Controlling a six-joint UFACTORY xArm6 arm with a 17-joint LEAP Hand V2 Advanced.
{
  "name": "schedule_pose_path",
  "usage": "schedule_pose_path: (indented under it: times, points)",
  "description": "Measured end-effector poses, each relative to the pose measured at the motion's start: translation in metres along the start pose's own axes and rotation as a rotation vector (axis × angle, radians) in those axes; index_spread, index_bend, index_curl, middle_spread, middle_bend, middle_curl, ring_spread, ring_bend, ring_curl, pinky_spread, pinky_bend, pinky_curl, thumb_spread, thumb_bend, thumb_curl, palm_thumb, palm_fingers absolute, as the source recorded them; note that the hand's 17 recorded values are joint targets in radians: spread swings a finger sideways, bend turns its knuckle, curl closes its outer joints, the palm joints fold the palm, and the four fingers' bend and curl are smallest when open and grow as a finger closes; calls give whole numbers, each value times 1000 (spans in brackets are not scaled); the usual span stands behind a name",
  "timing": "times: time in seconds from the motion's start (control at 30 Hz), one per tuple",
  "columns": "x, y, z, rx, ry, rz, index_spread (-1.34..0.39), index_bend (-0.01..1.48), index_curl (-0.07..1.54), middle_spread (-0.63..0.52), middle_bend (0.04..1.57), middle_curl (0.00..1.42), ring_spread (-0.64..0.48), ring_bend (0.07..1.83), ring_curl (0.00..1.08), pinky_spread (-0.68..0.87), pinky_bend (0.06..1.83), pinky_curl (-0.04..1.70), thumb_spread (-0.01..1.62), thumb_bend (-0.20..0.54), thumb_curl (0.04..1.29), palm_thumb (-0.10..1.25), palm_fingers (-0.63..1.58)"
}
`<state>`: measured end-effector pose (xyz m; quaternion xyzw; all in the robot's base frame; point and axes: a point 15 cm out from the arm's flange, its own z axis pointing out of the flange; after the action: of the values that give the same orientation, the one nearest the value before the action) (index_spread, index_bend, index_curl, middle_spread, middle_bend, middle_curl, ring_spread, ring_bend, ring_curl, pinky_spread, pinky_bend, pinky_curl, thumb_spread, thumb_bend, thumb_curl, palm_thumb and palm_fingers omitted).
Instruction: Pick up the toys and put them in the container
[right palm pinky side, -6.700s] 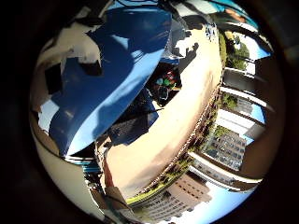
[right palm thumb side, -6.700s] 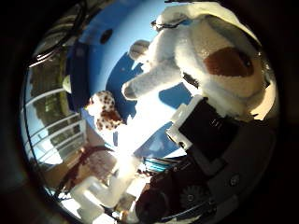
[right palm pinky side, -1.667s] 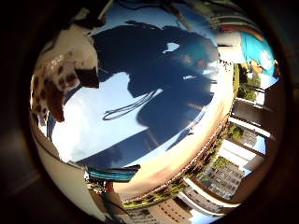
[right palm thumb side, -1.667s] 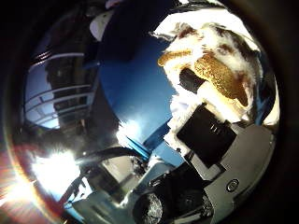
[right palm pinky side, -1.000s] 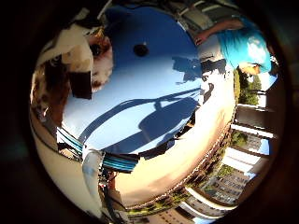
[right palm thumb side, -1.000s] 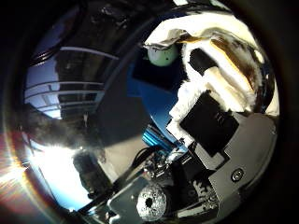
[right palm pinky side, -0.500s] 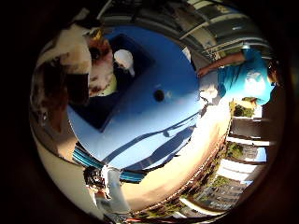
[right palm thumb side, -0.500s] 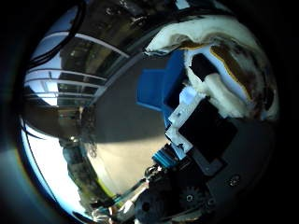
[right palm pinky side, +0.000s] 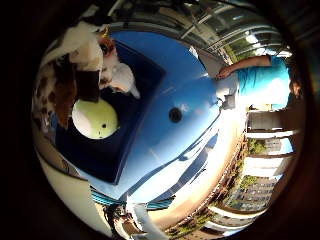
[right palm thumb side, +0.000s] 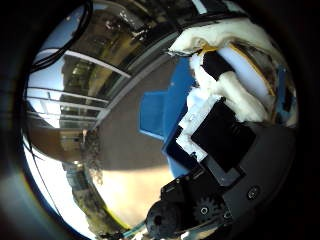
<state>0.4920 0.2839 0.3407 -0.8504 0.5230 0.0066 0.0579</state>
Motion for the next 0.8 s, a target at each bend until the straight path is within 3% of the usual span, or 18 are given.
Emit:
schedule_pose_path:
  times: [0.1, 0.27, 0.6, 0.8]
  points:
    - [3, 7, 5, -34, 2, -20, -441, 729, -5, -25, 353, 716, 223, 842, 490, 365, 1268, 616, 1077, -55, 579, 656, -287]
    - [12, 9, 7, -46, 1, -30, -415, 451, 11, 106, 174, 556, 288, 660, 377, 432, 1101, 509, 1064, -47, 486, 606, -172]
    - [24, 23, -16, -52, 3, -15, -387, 225, 104, 165, 146, 390, 319, 535, 318, 493, 965, 402, 1058, -30, 398, 606, -52]
    - [47, 63, -50, -115, 3, 19, -365, 177, 151, 169, 154, 346, 321, 513, 311, 503, 934, 367, 1071, -29, 380, 620, -27]
